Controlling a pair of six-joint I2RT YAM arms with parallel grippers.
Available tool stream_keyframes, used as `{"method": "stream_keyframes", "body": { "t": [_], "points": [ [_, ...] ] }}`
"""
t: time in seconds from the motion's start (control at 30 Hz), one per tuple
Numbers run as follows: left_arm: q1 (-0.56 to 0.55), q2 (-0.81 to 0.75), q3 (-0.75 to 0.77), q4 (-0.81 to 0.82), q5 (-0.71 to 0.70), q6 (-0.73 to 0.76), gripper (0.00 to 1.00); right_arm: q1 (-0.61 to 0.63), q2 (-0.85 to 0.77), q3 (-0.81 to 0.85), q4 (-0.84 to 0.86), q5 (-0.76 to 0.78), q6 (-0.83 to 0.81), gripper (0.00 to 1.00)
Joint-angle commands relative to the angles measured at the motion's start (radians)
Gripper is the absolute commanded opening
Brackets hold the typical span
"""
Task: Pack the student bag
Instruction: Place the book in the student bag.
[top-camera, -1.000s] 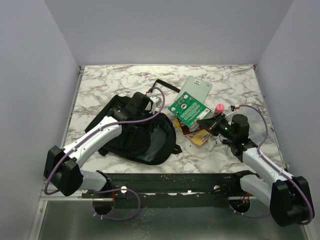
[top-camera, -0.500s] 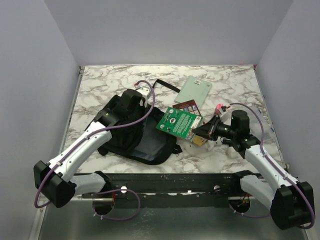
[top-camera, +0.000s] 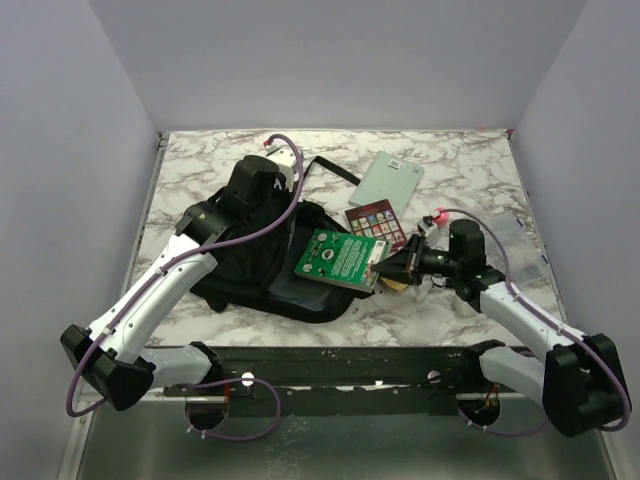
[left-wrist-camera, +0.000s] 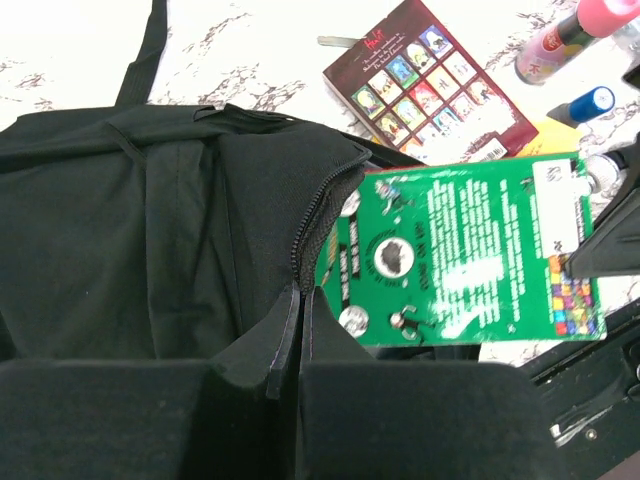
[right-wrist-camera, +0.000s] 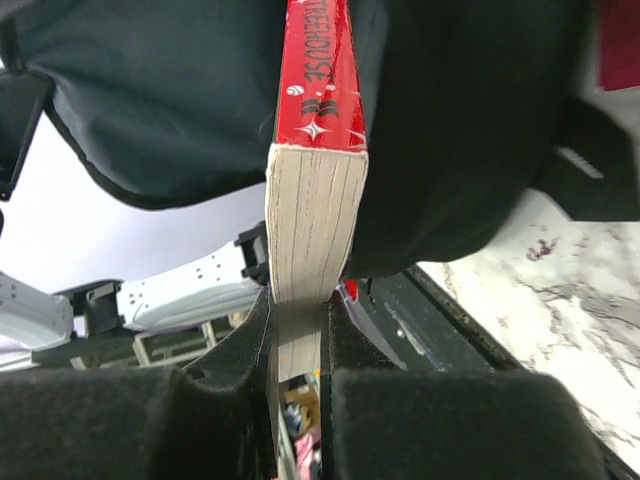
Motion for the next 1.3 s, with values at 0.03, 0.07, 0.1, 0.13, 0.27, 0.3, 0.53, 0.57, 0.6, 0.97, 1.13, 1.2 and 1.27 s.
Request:
{"method": "stream_keyframes", "body": {
  "t": [0.03,0.07,0.1,0.13,0.27,0.3,0.53,0.57,0.6,0.97,1.13,1.2,1.27],
  "points": [
    [-0.002,-0.037,-0.046,0.108,0.035,0.012,0.0,0.127,0.109,0.045,0.296,-0.025,0.148,0.0],
    [-0.001,-0.04,-0.058,0.114,0.037,0.016,0.0,0.153,0.139,0.061,0.323,-0.014,0.16,0.0],
    [-0.002,-0.041,-0.066,0.122,0.04,0.02,0.0,0.174,0.172,0.077,0.352,-0.004,0.176,0.0],
    [-0.002,-0.044,-0.076,0.128,0.041,0.024,0.0,0.185,0.197,0.087,0.381,0.019,0.188,0.0],
    [-0.002,-0.062,-0.111,0.157,0.068,0.029,0.0,0.205,0.338,0.155,0.446,0.06,0.206,0.0],
    [-0.002,-0.068,-0.115,0.161,0.08,0.028,0.0,0.212,0.376,0.172,0.482,0.056,0.219,0.0],
    [-0.001,-0.122,-0.145,0.201,0.087,0.041,0.0,0.282,0.59,0.284,0.612,0.13,0.249,0.0],
    [-0.001,-0.125,-0.143,0.204,0.09,0.044,0.0,0.29,0.611,0.3,0.616,0.142,0.248,0.0],
    [-0.001,-0.124,-0.14,0.208,0.092,0.047,0.0,0.298,0.626,0.319,0.615,0.15,0.244,0.0],
    [0.084,-0.11,-0.118,0.242,0.227,-0.016,0.0,0.386,0.749,0.377,0.711,0.264,0.257,0.0],
    [0.093,-0.104,-0.139,0.252,0.238,-0.019,0.0,0.457,0.87,0.445,0.82,0.37,0.254,0.0],
    [0.093,-0.101,-0.149,0.254,0.243,-0.019,0.0,0.475,0.917,0.466,0.886,0.4,0.261,0.0],
    [0.093,-0.101,-0.155,0.257,0.25,-0.02,0.0,0.491,0.953,0.492,0.918,0.434,0.253,0.0]
  ]
}}
